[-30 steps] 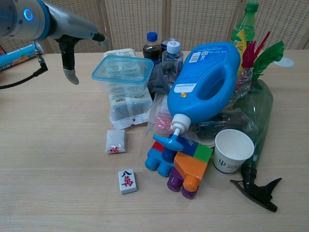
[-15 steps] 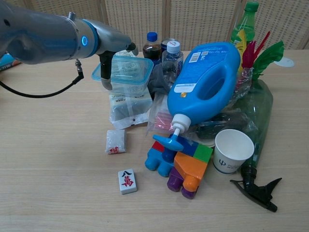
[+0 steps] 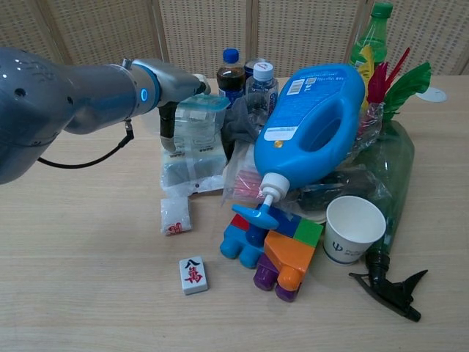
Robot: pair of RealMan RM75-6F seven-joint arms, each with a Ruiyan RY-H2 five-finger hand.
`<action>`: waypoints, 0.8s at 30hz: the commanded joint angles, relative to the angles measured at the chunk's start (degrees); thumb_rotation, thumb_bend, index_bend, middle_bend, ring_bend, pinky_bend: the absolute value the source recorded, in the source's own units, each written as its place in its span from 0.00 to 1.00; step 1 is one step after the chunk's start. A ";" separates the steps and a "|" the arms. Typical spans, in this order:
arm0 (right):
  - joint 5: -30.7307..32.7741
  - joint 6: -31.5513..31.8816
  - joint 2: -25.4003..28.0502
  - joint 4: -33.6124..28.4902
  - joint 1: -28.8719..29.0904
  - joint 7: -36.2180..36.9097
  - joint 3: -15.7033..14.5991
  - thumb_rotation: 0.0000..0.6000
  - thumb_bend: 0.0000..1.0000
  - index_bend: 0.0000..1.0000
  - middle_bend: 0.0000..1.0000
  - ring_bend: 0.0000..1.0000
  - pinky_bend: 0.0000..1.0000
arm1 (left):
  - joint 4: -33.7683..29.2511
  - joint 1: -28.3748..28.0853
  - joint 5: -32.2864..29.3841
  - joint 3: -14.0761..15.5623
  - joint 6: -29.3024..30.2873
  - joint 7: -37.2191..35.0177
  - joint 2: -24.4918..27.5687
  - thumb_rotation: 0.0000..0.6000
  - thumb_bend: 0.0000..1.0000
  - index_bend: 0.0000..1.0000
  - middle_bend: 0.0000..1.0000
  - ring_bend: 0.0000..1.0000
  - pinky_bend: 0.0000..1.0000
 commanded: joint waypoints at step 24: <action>-0.73 0.09 -0.16 -0.09 0.01 -0.41 -0.30 0.61 0.00 0.00 0.00 0.00 0.00 | -8.59 6.16 24.20 -3.39 7.09 -8.37 7.74 1.00 0.08 0.70 0.89 0.79 0.97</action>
